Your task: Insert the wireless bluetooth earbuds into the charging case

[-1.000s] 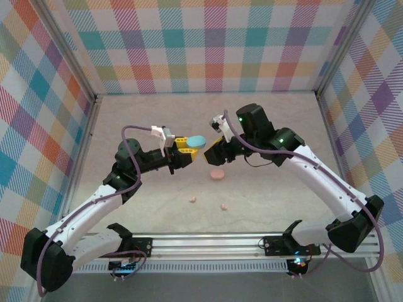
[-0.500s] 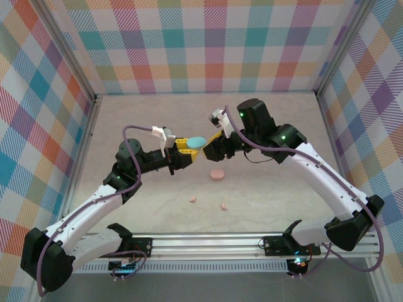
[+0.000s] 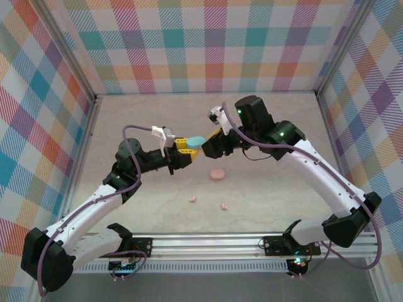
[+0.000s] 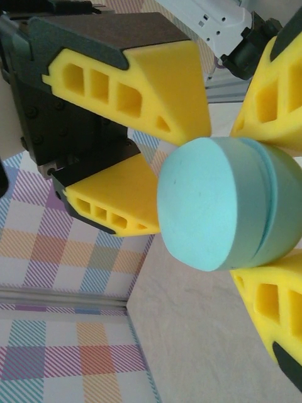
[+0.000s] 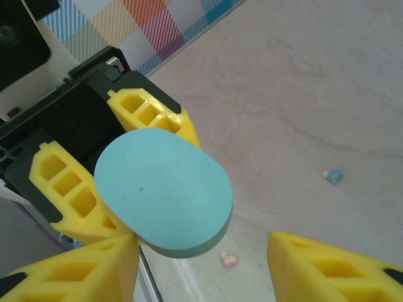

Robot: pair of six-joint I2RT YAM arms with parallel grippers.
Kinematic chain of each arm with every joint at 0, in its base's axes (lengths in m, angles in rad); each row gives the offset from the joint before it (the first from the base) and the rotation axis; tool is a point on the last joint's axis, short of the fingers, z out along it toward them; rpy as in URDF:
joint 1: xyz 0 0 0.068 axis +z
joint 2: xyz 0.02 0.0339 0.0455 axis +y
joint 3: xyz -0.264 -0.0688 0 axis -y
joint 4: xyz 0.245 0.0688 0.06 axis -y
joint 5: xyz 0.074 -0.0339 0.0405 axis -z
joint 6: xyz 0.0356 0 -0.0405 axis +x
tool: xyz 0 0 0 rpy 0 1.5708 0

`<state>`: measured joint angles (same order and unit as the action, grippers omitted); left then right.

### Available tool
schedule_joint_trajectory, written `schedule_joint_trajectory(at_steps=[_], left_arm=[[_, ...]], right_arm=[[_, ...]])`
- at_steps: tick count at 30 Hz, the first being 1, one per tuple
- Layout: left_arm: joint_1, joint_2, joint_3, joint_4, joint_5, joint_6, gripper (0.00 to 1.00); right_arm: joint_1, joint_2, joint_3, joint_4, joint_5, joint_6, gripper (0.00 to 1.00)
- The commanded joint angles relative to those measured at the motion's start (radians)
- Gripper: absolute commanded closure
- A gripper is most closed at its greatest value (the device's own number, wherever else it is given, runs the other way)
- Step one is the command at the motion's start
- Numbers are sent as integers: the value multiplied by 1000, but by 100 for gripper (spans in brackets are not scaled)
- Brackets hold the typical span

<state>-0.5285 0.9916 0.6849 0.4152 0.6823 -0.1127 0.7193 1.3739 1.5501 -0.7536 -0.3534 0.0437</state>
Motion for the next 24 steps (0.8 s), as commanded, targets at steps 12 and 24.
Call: schedule_joint_trajectory(at_steps=[12, 24], left_arm=[[-2, -34, -26, 26, 45, -13, 72], [-4, -65, -47, 7, 7, -18, 71]], right_arm=[[-37, 44, 68, -1, 42, 43, 43], [-46, 93, 119, -39, 2, 79, 43]])
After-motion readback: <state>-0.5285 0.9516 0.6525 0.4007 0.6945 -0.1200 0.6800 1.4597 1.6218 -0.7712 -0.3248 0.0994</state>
